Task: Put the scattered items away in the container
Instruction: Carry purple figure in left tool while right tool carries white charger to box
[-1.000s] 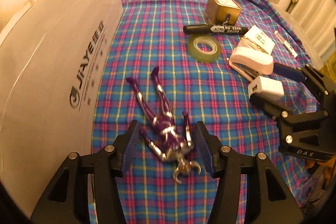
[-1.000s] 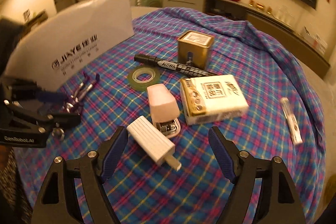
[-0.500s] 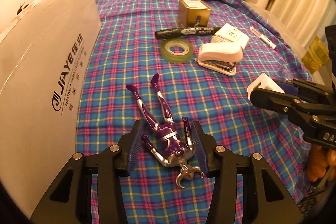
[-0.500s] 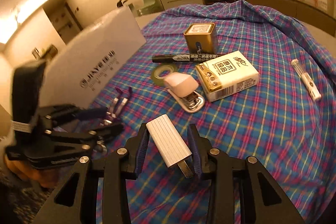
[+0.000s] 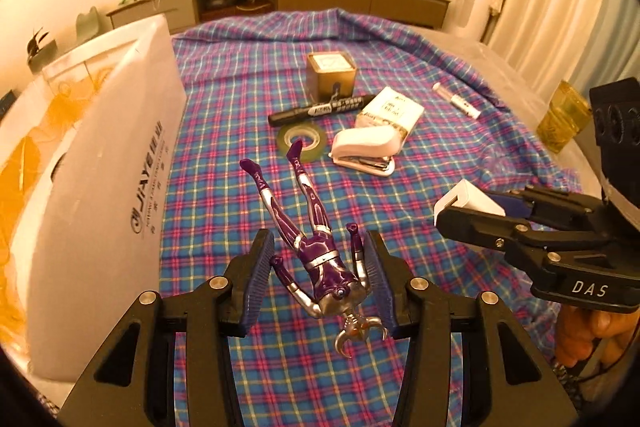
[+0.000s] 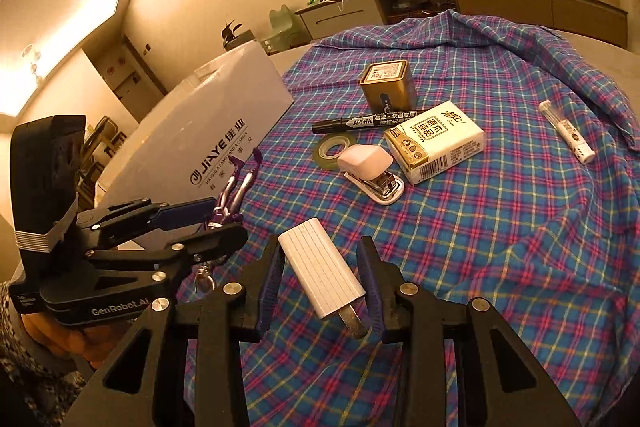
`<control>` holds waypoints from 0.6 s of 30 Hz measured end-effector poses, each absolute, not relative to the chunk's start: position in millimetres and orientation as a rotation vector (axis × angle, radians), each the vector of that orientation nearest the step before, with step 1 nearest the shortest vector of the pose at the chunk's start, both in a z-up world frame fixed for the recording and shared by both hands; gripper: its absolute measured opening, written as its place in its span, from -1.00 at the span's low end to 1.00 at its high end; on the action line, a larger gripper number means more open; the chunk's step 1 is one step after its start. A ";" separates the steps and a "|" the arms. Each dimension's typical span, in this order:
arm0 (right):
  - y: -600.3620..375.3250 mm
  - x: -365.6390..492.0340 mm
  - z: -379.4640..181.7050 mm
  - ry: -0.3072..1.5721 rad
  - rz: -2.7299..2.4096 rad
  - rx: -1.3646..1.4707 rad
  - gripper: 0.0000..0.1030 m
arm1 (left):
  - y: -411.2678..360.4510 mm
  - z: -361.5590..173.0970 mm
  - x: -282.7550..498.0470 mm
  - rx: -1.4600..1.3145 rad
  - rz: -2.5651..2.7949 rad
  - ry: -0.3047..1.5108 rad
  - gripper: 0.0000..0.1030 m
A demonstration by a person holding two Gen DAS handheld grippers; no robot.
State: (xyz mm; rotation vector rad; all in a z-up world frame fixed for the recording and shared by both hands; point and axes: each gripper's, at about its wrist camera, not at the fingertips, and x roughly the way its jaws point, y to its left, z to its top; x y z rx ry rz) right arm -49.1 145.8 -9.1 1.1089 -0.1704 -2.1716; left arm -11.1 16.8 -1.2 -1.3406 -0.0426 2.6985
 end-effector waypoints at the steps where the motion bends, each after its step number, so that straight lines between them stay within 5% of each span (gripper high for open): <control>1: 145.9 -46.2 -8.0 -0.178 -2.170 1.110 -0.24 | 16.4 1.5 -7.9 -1.332 2.703 -0.045 -0.06; 18: 121.5 -1.5 27.3 -0.121 -2.180 1.072 -0.24 | -5.9 50.1 40.8 -1.124 2.728 -0.162 -0.06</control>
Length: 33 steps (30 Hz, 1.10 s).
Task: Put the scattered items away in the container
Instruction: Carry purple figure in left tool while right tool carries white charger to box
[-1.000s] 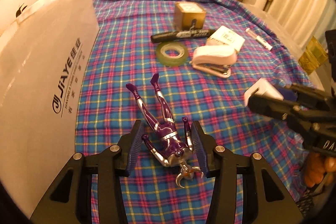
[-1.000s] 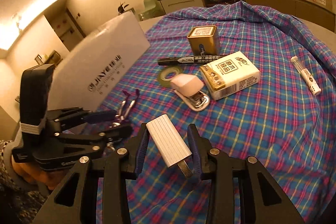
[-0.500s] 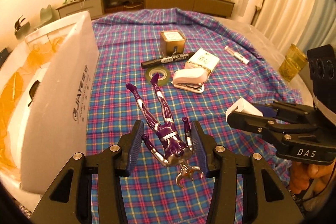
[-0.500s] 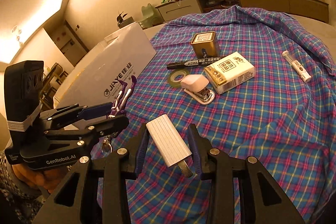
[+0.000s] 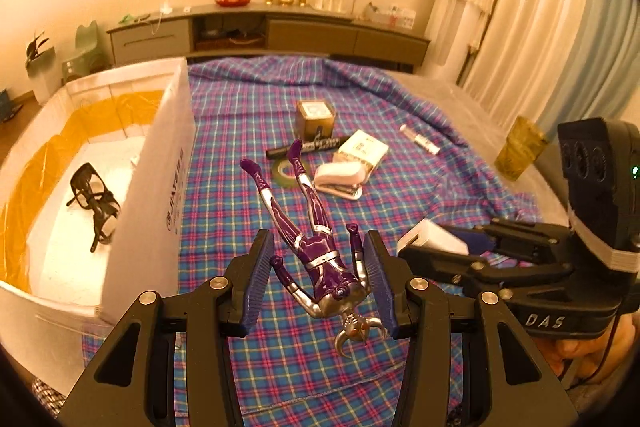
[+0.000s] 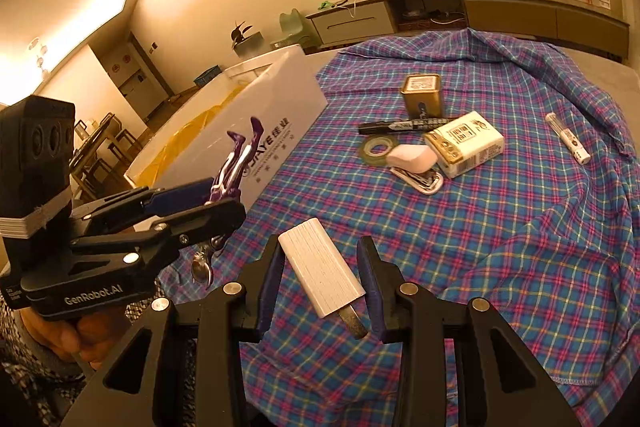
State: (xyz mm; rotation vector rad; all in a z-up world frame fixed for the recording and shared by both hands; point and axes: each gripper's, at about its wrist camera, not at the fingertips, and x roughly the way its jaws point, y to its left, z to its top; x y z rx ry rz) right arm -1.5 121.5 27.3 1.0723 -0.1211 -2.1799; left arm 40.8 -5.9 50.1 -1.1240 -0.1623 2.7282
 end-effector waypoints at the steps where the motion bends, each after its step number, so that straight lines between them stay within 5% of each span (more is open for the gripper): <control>1: 119.0 0.2 29.9 -0.113 -2.180 1.069 -0.24 | -7.6 52.6 42.1 -1.113 2.729 -0.170 -0.06; 33: -13.6 11.4 110.7 0.146 -2.082 0.917 -0.24 | -150.2 99.5 59.3 -0.999 2.826 -0.429 -0.06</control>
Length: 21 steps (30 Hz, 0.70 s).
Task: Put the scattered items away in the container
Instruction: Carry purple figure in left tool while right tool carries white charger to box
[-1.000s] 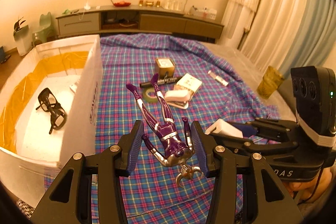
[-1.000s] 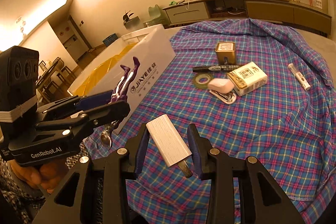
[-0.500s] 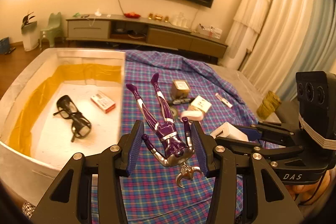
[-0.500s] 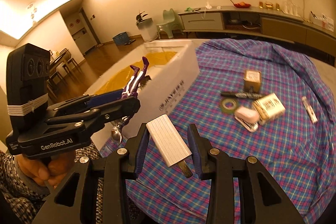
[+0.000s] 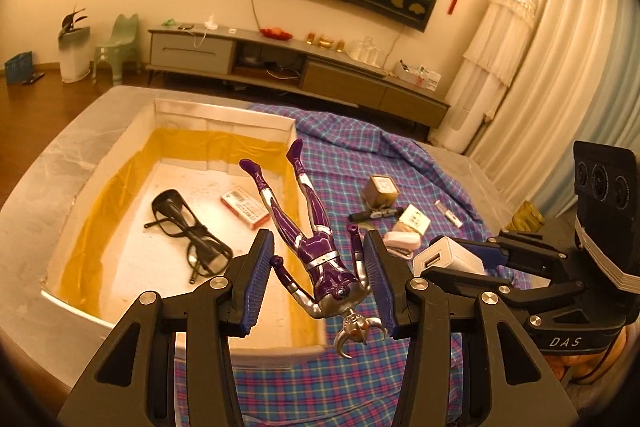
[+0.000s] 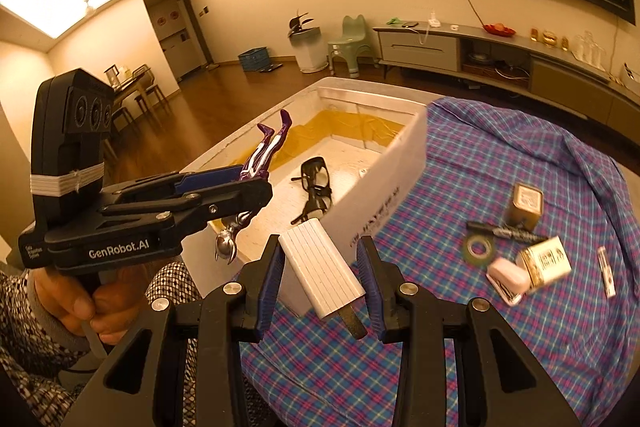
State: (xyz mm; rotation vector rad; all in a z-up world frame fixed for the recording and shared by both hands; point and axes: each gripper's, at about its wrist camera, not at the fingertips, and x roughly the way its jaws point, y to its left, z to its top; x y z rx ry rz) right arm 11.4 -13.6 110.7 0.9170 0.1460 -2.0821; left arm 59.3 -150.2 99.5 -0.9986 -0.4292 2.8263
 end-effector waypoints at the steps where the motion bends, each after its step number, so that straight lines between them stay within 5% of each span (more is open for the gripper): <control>1: -17.5 10.0 111.5 0.154 -2.078 0.916 -0.24 | -153.6 99.9 57.9 -1.003 2.823 -0.433 -0.06; 21: -105.0 -19.5 118.4 0.294 -1.995 0.907 -0.24 | -232.6 112.3 23.4 -1.106 2.806 -0.486 -0.06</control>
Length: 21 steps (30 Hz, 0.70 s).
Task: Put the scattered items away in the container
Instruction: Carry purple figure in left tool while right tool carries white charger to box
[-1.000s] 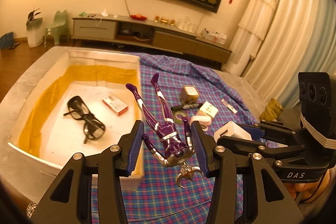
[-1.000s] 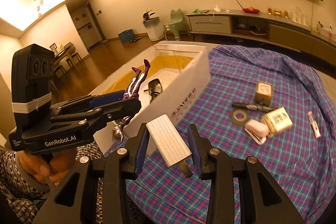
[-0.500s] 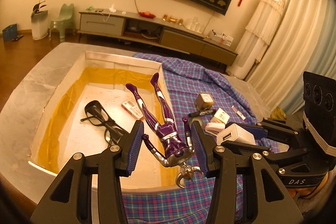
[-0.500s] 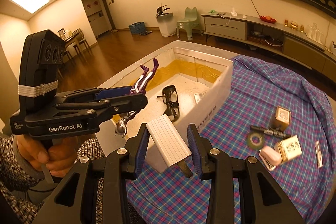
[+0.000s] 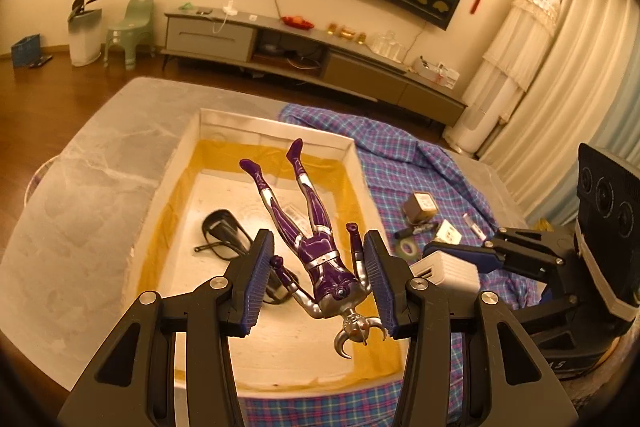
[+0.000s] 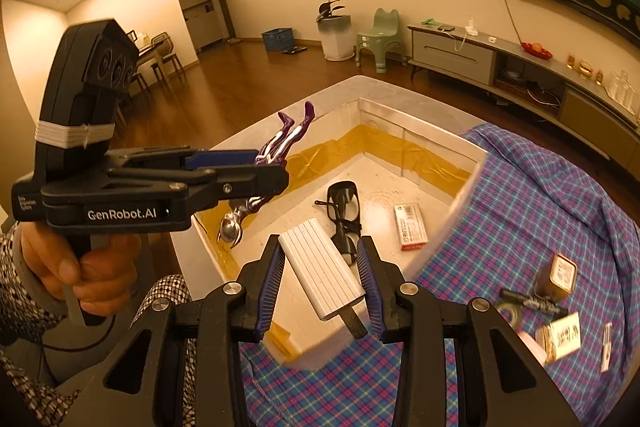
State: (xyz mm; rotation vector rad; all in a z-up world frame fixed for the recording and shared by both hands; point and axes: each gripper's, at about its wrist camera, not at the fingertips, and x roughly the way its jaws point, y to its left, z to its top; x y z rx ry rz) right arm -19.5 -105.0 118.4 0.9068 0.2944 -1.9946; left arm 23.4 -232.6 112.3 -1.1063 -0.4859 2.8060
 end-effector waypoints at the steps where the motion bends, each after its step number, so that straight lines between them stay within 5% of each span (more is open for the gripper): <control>1: -109.2 -21.2 117.5 0.302 -1.990 0.909 -0.24 | -235.3 112.4 20.9 -1.114 2.801 -0.492 -0.06; 21: -163.6 -89.2 95.4 0.416 -1.933 1.045 -0.24 | -268.8 74.4 -71.2 -1.423 2.667 -0.662 -0.06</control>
